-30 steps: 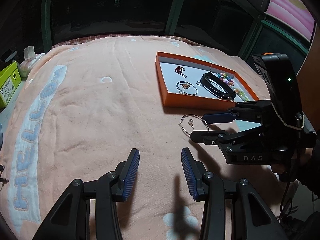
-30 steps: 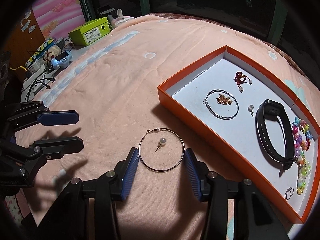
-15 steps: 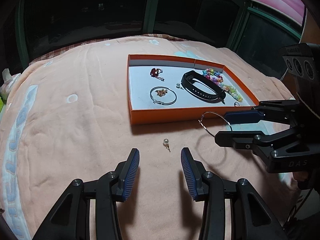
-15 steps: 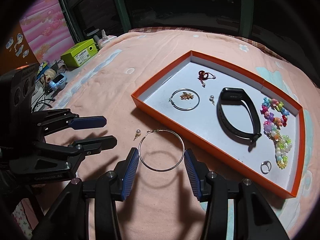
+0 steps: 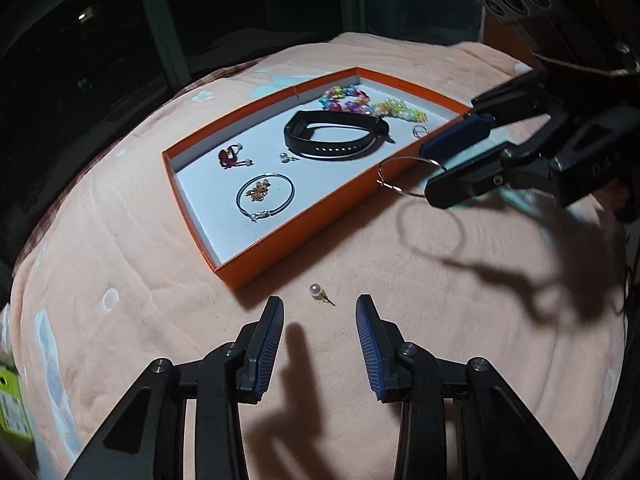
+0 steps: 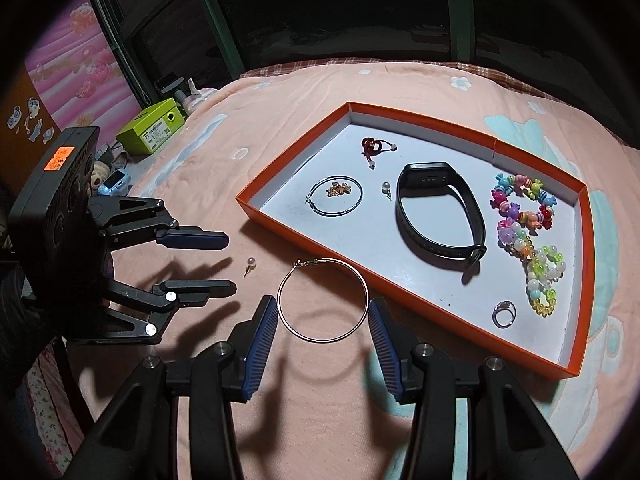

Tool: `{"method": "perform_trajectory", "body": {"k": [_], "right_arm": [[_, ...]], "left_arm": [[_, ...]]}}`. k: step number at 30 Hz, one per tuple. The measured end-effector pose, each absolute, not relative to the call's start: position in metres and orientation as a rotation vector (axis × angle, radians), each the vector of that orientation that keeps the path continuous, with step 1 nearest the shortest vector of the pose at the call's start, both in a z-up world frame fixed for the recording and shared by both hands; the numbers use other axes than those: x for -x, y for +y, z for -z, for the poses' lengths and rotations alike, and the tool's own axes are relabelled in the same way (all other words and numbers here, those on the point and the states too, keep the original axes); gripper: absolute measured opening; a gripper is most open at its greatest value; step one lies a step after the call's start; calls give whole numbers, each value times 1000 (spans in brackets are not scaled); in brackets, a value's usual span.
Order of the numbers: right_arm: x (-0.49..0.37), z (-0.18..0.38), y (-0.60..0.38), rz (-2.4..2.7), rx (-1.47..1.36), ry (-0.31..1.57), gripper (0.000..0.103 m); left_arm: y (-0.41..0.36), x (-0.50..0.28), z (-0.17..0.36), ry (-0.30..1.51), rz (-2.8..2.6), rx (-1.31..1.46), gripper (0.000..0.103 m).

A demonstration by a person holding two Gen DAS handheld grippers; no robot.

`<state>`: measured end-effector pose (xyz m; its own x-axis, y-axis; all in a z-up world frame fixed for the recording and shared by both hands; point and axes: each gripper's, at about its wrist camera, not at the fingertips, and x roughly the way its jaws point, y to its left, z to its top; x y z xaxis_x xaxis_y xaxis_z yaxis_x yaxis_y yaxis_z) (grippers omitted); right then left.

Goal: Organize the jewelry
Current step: 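Grasp the silver hoop earring with the right tool while the left tool grasps the pearl stud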

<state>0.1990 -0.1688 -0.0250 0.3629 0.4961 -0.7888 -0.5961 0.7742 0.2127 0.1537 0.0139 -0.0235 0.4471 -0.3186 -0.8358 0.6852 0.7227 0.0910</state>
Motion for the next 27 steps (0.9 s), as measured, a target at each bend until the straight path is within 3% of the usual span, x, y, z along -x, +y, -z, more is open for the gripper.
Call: {"method": "perform_trajectory", "body": {"k": [13, 18, 27], "right_arm": [[-203, 31, -186, -682, 53, 1035, 52], [-205, 31, -193, -665, 29, 1049, 52], [-204, 26, -202, -646, 21, 1042, 52]], "left_arm": [[13, -173, 33, 883, 910, -621, 33], [13, -175, 34, 868, 967, -631, 24], [11, -173, 35, 855, 952, -601, 17]]}}
